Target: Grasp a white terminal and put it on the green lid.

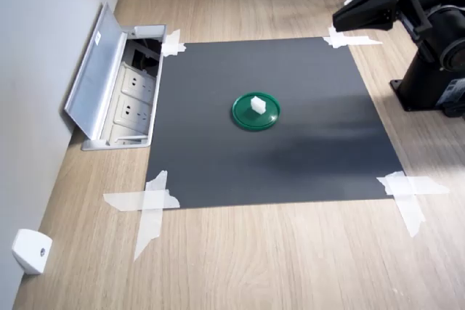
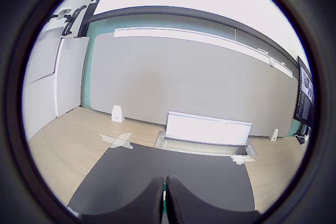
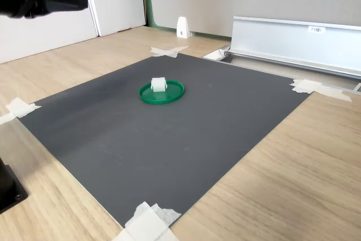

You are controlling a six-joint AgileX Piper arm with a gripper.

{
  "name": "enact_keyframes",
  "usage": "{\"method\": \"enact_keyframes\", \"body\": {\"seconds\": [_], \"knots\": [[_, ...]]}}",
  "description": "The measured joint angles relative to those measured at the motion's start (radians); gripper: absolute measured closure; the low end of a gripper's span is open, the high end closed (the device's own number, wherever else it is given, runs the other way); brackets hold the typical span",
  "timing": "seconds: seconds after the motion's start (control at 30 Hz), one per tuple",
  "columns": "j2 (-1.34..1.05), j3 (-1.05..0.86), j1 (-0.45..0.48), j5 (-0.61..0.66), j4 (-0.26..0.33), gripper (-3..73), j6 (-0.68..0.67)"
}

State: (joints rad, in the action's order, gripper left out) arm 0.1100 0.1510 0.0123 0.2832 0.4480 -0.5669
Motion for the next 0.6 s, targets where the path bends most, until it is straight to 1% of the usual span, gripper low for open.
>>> {"method": "enact_keyframes", "body": {"seconds": [0.23,0.6], "knots": [[-0.117,-0.096,0.0,0.001,0.014,70.3,0.002],[-0.12,-0.111,0.0,0.001,0.016,70.3,0.002]]}}
